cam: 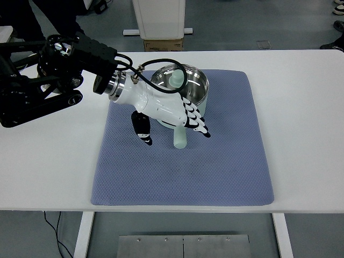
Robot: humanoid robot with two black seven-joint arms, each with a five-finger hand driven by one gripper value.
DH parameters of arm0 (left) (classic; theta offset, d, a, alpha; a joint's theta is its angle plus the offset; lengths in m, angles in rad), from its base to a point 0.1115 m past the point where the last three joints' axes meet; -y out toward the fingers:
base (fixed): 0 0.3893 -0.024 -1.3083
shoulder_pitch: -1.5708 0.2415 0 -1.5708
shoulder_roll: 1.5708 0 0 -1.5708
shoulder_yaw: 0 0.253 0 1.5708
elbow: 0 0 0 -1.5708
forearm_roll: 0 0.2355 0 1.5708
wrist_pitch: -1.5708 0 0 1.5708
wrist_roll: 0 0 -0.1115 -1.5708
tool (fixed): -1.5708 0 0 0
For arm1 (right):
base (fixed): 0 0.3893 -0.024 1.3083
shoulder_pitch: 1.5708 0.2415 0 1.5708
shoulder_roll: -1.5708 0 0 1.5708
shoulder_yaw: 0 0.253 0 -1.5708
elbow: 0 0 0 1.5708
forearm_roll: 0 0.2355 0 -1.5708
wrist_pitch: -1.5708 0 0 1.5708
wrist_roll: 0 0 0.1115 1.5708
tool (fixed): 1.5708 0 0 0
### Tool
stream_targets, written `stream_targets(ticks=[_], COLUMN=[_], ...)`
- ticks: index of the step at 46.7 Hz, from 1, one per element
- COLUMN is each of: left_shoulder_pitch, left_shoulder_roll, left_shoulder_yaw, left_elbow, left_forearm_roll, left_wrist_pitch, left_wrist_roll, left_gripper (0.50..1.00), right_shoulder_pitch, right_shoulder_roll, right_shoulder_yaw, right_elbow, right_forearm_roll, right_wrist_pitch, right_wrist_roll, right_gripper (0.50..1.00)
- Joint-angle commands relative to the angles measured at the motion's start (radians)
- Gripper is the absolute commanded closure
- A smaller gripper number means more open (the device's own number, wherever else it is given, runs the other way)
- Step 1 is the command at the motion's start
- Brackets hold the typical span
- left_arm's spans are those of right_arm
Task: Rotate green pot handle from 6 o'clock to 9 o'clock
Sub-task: 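Lower the left hand down beside the saucepan onto its handle, then push the handle with the left hand, rotating the pot's handle sideways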
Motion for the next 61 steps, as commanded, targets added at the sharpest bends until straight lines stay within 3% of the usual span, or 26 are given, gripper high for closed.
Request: stream_targets(ticks=[1,23,61], left_shoulder_pitch=[0.000,-0.003,0.006], left_shoulder_roll=[-0.010,-0.140,-0.201], left_shoulder_yaw=[0.014,0.074,0.118], left_elbow=[0.002,0.115,0.154], left_forearm_roll=[0.004,0.062,0.159], left_wrist_pitch=[0.000,0.002,0.002], left_wrist_roll=[0.000,0.000,0.000], left_gripper=[0.500,0.500,0.500], right_shoulder_pitch=[0.000,0.000,0.000], right_shoulder_roll=[0.000,0.000,0.000], right_shoulder_yaw=[0.000,0.000,0.000], right_elbow=[0.000,0.000,0.000], right_forearm_roll=[0.001,0.000,0.000], right_wrist_pitch=[0.000,0.000,0.000], right_wrist_roll=[0.000,0.000,0.000], right_gripper=[0.500,0.500,0.500])
